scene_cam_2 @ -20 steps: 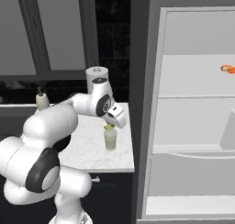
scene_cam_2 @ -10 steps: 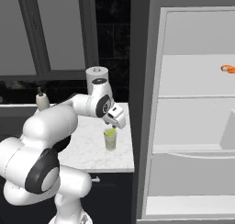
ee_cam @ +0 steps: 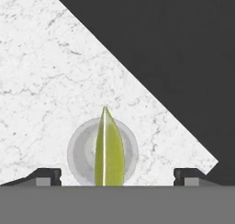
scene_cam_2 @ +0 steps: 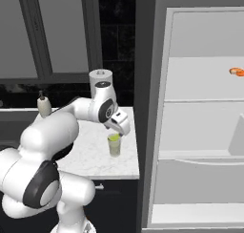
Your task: Grab a lemon wedge from the fridge and one ice cube from the ice bowl, and put them in the glass of lemonade.
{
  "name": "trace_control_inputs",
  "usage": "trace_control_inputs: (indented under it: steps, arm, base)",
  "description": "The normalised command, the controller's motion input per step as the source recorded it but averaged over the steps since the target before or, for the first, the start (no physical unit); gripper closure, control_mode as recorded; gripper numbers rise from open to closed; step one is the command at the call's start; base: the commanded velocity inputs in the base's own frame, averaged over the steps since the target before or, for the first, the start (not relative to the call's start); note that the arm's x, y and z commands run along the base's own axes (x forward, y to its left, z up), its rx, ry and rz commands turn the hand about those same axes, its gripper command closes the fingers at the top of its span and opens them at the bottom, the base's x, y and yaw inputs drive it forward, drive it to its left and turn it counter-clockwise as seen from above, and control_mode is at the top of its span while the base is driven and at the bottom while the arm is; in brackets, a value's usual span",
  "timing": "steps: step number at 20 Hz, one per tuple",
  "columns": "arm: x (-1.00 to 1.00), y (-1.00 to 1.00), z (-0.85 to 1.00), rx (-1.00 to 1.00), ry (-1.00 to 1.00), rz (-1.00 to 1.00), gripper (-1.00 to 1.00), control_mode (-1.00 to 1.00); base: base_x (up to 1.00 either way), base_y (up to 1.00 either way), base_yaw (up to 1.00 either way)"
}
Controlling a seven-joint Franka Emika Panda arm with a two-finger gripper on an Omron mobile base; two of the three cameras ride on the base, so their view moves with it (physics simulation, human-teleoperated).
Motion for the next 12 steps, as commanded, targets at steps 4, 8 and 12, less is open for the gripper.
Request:
trace_control_inputs:
  steps: [4, 8, 12]
  arm:
    - [-0.69, 0.00, 0.07, 0.04, -0.01, 0.04, -1.00, -1.00]
    - [-0.62, 0.00, 0.04, 0.02, 0.00, 0.03, -1.00, -1.00]
    - [-0.63, 0.00, 0.09, 0.04, -0.05, 0.02, -1.00, -1.00]
  base:
    - [0.00, 0.00, 0.00]
    - [0.00, 0.00, 0.00]
    - [0.00, 0.00, 0.00]
